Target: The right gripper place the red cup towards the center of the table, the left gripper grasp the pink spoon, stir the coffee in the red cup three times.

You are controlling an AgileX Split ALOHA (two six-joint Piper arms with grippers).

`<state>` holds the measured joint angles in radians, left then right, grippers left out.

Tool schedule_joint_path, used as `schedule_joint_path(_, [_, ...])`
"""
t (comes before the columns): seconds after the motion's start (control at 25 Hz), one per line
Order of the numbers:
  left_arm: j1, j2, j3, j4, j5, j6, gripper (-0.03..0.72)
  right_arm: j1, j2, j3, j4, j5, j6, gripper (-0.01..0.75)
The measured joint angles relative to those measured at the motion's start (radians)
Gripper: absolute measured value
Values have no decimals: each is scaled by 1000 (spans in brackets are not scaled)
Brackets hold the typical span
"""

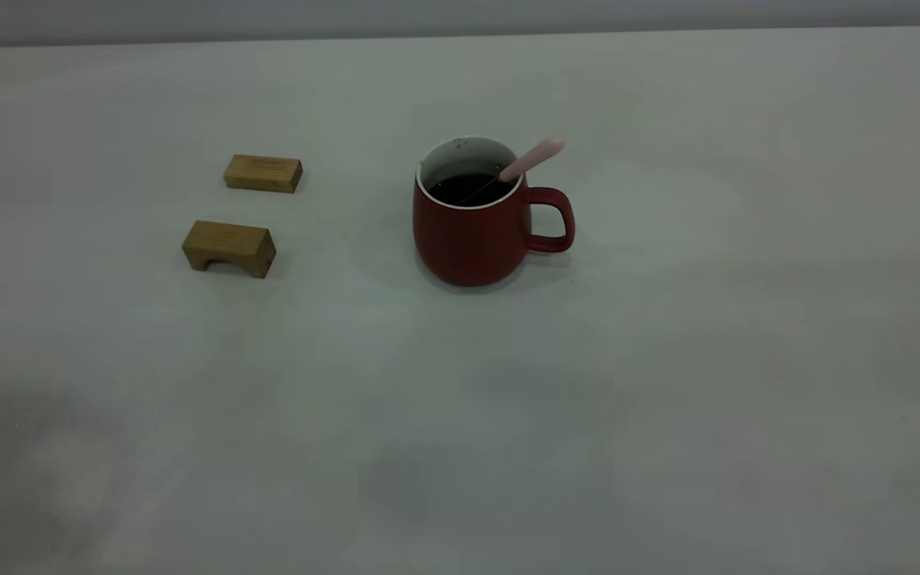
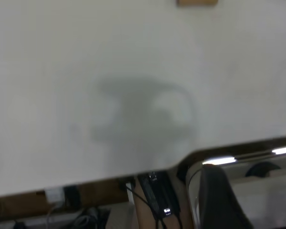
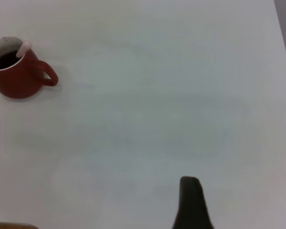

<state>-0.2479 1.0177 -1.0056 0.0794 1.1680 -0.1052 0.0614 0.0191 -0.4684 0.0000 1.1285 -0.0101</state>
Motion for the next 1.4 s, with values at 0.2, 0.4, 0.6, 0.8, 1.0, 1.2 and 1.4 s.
schedule_joint_path(0.2, [151, -305, 241, 5, 0, -3, 438, 0, 0, 0, 0, 0, 0, 585])
schedule_joint_path(0.4, [229, -583, 390, 26, -14, -4, 438, 0, 0, 0, 0, 0, 0, 585])
schedule_joint_path(0.6, [229, -773, 495, 26, -52, -9, 438, 0, 0, 0, 0, 0, 0, 585])
schedule_joint_path(0.8, [229, -880, 504, 26, -54, -16, 438, 0, 0, 0, 0, 0, 0, 585])
schedule_joint_path(1.0, [229, -954, 512, 17, -51, -15, 438, 0, 0, 0, 0, 0, 0, 585])
schedule_joint_path(1.2, [192, -1025, 513, 8, -45, -8, 438, 0, 0, 0, 0, 0, 0, 585])
schedule_joint_path(1.4, [188, -1037, 517, 7, -40, 5, 438, 0, 0, 0, 0, 0, 0, 585])
